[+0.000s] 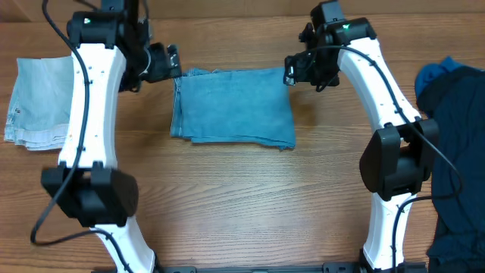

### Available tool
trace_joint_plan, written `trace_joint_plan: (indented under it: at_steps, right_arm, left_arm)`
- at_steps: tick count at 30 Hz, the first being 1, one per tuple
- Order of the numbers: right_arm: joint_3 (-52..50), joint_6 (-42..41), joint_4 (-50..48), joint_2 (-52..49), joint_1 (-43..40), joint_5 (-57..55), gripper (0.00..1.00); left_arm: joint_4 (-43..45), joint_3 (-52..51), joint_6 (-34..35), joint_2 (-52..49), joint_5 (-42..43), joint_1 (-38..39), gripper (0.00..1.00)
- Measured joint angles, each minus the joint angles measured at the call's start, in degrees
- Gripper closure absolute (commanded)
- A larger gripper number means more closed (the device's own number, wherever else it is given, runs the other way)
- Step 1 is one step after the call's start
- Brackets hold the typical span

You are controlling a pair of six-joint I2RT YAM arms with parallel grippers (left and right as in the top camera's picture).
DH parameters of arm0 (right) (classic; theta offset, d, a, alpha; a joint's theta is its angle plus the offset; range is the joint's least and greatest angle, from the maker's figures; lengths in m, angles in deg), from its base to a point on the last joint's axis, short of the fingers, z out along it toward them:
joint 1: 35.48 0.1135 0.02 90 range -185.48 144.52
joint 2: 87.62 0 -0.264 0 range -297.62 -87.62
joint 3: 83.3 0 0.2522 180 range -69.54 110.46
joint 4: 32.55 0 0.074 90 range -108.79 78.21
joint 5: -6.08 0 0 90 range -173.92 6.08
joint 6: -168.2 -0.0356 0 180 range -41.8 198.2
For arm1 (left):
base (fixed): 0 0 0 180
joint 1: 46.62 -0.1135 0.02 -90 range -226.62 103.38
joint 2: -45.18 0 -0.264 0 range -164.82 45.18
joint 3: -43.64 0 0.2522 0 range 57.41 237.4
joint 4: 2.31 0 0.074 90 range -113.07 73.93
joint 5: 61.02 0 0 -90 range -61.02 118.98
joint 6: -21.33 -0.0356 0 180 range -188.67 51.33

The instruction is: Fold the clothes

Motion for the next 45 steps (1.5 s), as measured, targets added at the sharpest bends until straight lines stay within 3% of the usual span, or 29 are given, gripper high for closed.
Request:
trace_joint_plan:
  at_steps: [4, 12, 19, 27, 31, 36, 37, 38, 40, 42, 44, 45]
  right_arm:
    - [-0.02, 2.69, 0.59, 0.0, 0.35, -0.2, 0.09]
    - [-5.01, 3.82, -7.13, 0.0, 0.42, -0.26, 0.07]
    - [-9.99, 3.82, -12.52, 0.0, 0.39, -0.02, 0.07]
    - [-10.82, 3.8, -14.62, -0.13, 0.46, 8.11, 0.07]
    - [-10.84, 3.8, -15.47, -2.32, 1.33, 9.84, 0.07]
    - [-10.88, 3.8, -16.24, -3.48, 3.21, 10.32, 0.07]
    - [-10.91, 3.8, -16.09, -3.48, 3.19, 10.32, 0.07]
    - [-10.91, 3.82, -16.06, -3.48, 3.19, 10.32, 0.07]
    - [-10.91, 3.8, -15.91, -3.48, 3.19, 10.36, 0.07]
    - [-10.91, 3.78, -15.91, -3.48, 3.19, 10.47, 0.07]
    - [-10.91, 3.8, -15.89, -3.48, 3.19, 10.78, 0.08]
    - [-10.91, 3.76, -15.93, -3.48, 3.15, 10.97, 0.08]
  left_arm:
    - [6.78, -8.46, -4.92, -6.38, 6.67, -2.62, 0.0]
    - [12.9, -9.97, -9.62, -18.32, 9.31, -2.51, 0.0]
    - [15.56, -9.86, -13.88, -19.5, 12.15, -1.64, 0.0]
    - [15.76, -9.84, -15.15, -19.65, 13.11, -0.61, 0.02]
    - [16.22, -9.86, -15.63, -19.76, 13.31, -0.59, 0.23]
    - [17.07, -9.88, -15.98, -20.39, 16.13, 0.28, 0.25]
    - [17.07, -9.88, -15.98, -20.41, 16.26, 0.55, 0.34]
    - [17.07, -9.88, -15.98, -20.41, 16.35, 0.98, 0.5]
    - [17.18, -9.94, -16.33, -20.81, 16.61, 1.79, 0.64]
    - [17.2, -10.01, -16.61, -21.24, 17.62, 1.99, 0.67]
    - [17.18, -10.01, -16.44, -21.33, 18.36, 1.99, 0.82]
    - [17.14, -10.01, -16.59, -21.33, 18.73, 1.99, 0.95]
